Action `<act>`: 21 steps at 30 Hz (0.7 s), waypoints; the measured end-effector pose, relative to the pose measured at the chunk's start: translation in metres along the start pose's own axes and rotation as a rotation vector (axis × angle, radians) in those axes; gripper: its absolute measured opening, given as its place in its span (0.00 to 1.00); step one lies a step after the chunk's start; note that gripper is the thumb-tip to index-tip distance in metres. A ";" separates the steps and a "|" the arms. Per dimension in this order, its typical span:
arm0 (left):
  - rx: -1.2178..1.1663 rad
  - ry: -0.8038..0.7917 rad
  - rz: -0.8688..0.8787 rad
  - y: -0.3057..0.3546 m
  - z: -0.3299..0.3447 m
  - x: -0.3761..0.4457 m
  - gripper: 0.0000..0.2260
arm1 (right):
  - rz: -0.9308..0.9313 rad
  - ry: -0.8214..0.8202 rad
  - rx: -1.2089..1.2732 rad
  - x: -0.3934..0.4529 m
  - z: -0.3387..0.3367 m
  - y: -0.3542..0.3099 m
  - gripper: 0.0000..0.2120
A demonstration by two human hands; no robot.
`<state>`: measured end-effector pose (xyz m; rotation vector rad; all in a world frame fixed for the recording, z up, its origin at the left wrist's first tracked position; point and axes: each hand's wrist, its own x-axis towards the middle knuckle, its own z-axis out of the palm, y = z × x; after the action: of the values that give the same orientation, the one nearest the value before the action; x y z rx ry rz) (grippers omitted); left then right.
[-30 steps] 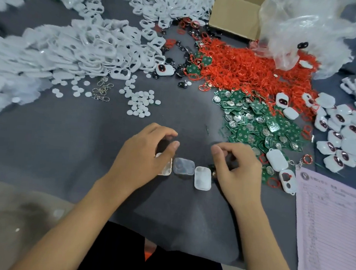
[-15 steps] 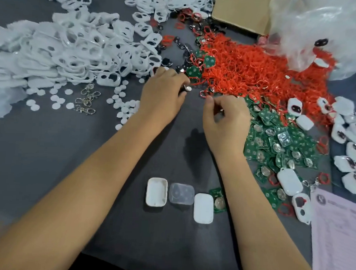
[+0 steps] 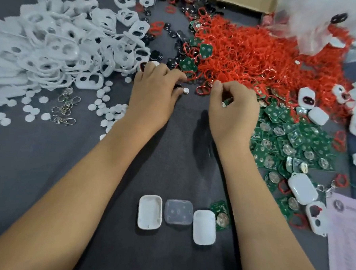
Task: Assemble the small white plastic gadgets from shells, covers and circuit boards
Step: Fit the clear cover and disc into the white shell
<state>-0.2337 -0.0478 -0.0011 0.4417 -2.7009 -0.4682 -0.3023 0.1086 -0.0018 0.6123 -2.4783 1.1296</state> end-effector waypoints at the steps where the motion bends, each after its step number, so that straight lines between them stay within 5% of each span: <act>1: 0.001 -0.010 0.005 0.000 0.000 -0.001 0.12 | 0.009 -0.045 -0.025 -0.001 0.000 0.000 0.11; 11: -0.303 0.227 -0.064 0.010 -0.011 -0.004 0.09 | -0.027 -0.198 -0.201 -0.003 0.000 -0.002 0.10; 18: -0.399 0.215 -0.001 0.012 -0.015 -0.003 0.11 | -0.074 -0.246 -0.323 -0.005 0.003 -0.001 0.14; 21: -0.216 0.134 0.007 0.012 -0.010 -0.005 0.10 | -0.075 -0.234 -0.312 -0.005 0.003 -0.002 0.14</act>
<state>-0.2281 -0.0375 0.0107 0.3877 -2.4891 -0.6943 -0.2973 0.1062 -0.0051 0.7719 -2.7243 0.6545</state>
